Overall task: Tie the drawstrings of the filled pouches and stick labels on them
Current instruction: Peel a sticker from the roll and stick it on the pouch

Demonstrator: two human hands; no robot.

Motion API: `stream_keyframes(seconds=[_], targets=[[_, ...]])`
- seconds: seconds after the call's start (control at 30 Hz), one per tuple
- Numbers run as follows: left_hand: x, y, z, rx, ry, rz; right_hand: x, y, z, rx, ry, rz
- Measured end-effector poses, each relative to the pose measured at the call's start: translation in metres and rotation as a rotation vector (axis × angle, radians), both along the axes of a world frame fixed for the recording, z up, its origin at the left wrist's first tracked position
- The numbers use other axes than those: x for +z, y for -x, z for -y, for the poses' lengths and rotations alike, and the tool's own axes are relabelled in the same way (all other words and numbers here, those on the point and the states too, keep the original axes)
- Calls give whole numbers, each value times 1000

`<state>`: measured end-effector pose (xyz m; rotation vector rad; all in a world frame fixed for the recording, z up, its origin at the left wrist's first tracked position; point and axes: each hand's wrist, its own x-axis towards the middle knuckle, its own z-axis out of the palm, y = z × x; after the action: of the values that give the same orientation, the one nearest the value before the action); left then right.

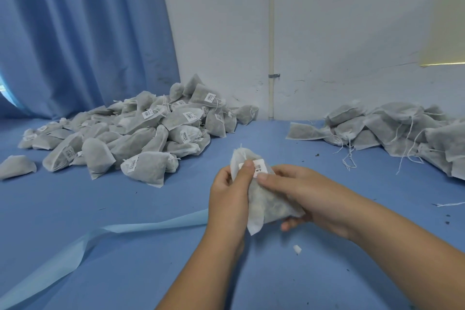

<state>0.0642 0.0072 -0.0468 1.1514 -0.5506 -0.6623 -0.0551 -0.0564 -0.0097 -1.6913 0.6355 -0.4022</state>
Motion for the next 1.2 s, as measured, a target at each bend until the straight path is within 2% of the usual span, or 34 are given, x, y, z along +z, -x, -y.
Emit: stream_keyframes(seconds=[0.1, 0.37, 0.53, 0.7, 0.87, 1.2], targets=[[0, -5, 1, 39, 16, -54, -4, -3, -6, 33, -60, 33], [-6, -6, 6, -127, 96, -127, -14, -12, -12, -266, -103, 208], [1, -13, 7, -174, 236, -365, -12, -15, -12, -249, -245, 327], [6, -35, 0, -144, 323, -658, 0, -29, -6, -235, -579, 508], [2, -61, -7, -130, 374, -850, 10, -53, -2, -243, -585, 476], [-1, -79, 5, -138, 374, -912, 19, -137, 29, -264, -564, 388]])
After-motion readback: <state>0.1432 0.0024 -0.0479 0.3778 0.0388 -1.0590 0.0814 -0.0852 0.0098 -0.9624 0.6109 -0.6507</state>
